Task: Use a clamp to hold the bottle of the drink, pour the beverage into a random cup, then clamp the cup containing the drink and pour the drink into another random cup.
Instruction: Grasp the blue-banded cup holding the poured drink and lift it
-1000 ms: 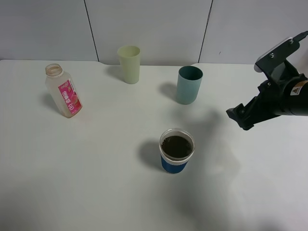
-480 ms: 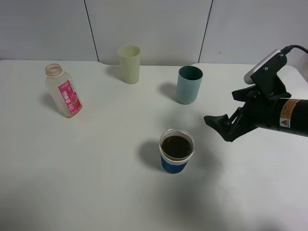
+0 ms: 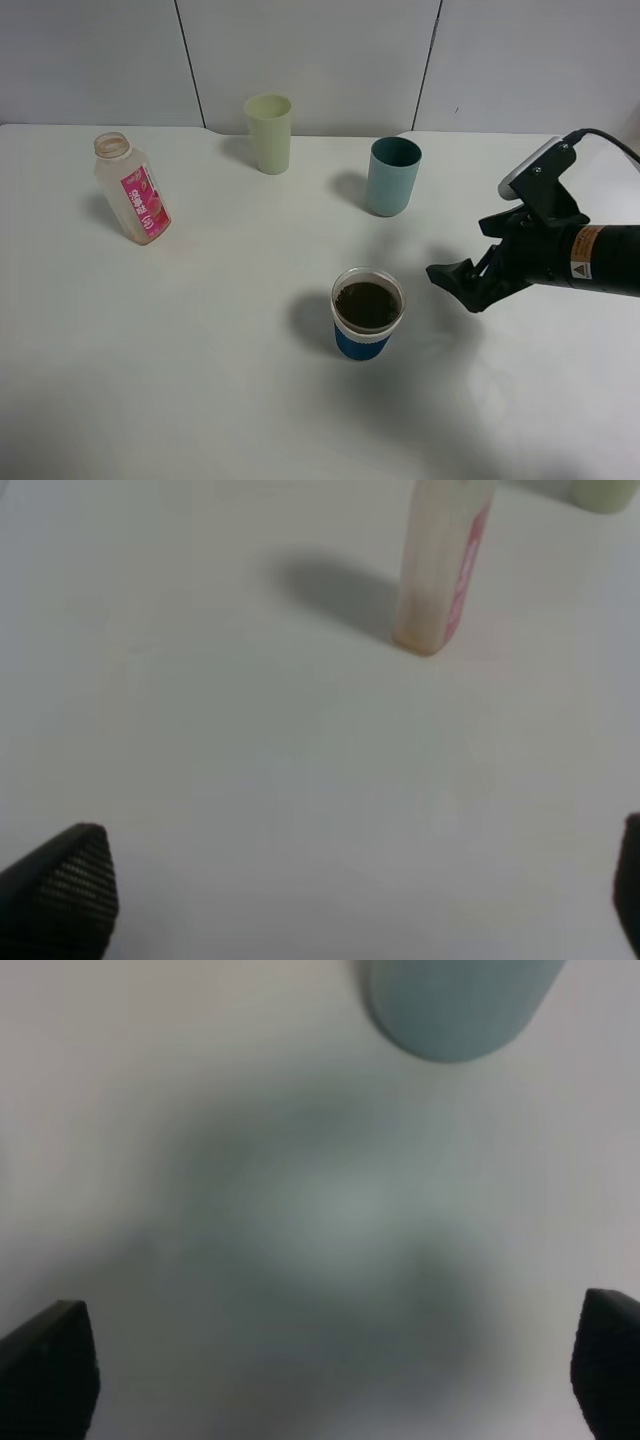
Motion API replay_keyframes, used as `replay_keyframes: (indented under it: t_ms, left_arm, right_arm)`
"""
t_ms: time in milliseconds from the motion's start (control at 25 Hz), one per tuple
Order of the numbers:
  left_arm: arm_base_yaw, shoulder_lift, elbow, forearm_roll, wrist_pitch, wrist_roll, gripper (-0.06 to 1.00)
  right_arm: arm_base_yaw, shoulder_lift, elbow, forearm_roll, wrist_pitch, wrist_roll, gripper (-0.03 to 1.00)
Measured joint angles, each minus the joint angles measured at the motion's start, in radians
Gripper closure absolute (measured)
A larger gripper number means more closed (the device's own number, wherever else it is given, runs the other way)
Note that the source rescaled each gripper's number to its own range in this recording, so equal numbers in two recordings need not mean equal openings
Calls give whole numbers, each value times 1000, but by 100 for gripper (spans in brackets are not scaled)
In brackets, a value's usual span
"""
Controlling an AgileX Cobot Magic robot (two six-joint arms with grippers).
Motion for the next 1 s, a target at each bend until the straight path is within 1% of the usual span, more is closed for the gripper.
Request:
replay_keyframes:
  t_ms: [80,240,360,680,840,1000]
  left_arm:
    - [0,0,0,0,0,0,-6]
    - [0,0,0,0,0,0,-6]
    - [0,0,0,0,0,0,-6]
    - [0,0,0,0,0,0,-6]
    - [0,0,0,0,0,0,-6]
    - [0,0,0,0,0,0,-6]
  right_arm:
    - [0,23,0,-59,-17,0,16]
    - [0,84,1,-235,-86,17,16]
    - [0,127,5,-339,-135,23,16]
    - [0,189,5,-471,-154,25,17]
    - [0,201,5,-502,-176,22,17]
    - [0,201,5,-506,-212,-34,17]
